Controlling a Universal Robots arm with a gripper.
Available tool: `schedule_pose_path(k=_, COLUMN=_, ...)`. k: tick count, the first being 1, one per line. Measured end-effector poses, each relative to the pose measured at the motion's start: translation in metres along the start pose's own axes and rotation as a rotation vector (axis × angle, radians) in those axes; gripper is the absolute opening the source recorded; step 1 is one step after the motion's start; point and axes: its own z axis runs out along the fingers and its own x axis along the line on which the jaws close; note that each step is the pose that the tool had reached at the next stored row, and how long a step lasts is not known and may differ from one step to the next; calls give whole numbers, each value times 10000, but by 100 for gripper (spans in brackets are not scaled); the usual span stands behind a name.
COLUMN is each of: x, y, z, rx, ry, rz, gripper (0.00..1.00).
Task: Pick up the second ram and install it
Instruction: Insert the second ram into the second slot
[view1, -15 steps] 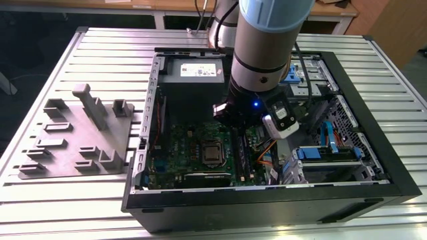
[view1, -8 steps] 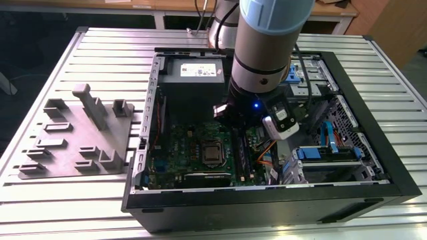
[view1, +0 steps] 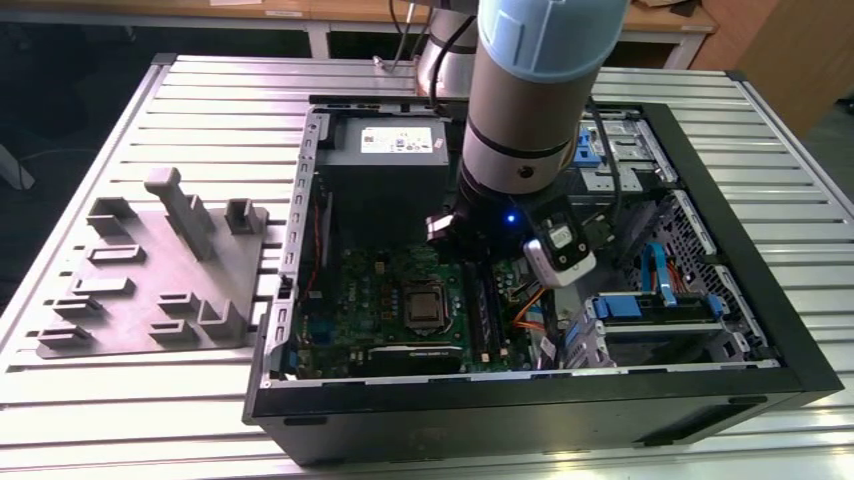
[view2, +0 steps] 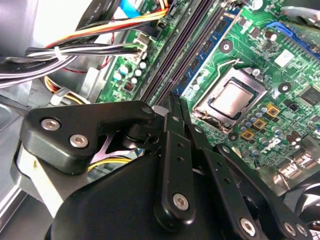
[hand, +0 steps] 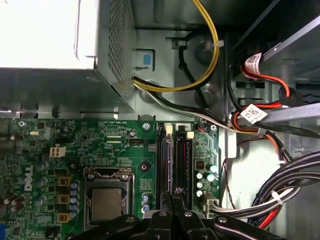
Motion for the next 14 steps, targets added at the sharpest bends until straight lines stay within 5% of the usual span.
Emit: schedule_pose_path(k=14, x=18, y=-36, z=70, rx=0, ry=0, rz=1, gripper=11)
